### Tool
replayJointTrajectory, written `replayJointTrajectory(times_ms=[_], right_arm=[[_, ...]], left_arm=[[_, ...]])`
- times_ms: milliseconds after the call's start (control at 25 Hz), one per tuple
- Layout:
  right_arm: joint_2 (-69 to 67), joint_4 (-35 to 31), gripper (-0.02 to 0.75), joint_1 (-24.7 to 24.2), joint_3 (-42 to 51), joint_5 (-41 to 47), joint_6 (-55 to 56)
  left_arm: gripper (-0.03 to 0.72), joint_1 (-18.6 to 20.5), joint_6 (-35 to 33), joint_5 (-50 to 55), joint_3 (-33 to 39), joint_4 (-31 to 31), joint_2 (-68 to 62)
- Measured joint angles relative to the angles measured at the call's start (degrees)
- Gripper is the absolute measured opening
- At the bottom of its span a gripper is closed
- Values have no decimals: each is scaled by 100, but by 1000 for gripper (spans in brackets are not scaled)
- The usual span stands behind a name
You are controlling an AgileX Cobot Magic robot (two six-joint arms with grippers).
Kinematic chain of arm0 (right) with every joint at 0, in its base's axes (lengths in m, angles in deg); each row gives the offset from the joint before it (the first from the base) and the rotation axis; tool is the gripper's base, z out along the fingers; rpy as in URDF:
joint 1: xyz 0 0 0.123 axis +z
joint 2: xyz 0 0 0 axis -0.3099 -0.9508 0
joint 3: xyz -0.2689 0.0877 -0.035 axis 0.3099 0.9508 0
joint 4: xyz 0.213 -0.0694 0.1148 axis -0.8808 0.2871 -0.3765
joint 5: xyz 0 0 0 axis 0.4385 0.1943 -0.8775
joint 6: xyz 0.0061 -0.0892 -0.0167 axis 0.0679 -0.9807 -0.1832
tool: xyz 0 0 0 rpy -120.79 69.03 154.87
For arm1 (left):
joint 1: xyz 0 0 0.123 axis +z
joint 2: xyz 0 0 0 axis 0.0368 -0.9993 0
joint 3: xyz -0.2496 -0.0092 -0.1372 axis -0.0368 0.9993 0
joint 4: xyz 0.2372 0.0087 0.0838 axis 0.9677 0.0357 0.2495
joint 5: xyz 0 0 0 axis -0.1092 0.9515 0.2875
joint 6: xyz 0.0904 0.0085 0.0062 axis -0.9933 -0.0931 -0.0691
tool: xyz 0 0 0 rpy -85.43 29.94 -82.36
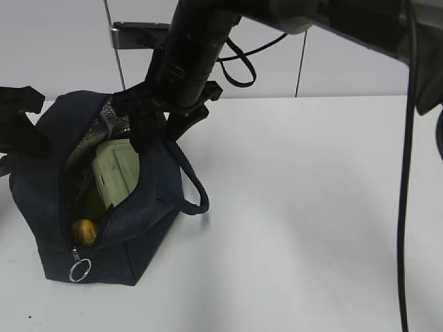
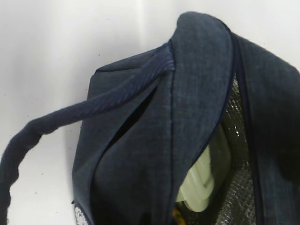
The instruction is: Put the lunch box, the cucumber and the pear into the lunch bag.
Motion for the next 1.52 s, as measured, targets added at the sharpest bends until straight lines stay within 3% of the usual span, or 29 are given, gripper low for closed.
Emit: replayJointTrajectory(times_ms=[160, 360, 440, 800, 1160, 1520], right_arm=[[-193, 67, 440, 30, 14, -10, 51], [-185, 317, 88, 30, 28, -10, 64], [-122, 489, 43, 30, 28, 0, 64], [725, 1266, 38, -102, 532, 55, 64], [1634, 1311, 37, -562, 2139, 33, 41], [2078, 1323, 38, -864, 2978, -82, -39]], left_arm=[[-15, 0, 0, -12, 0, 0, 0], [-15, 0, 0, -12, 0, 0, 0], [-15, -7, 0, -14, 0, 0, 0], [-15, -600, 6, 8, -424, 22, -25], [-16, -1063, 94, 117, -1074, -17, -669], [-16, -1563, 160, 86, -1391, -75, -1170]])
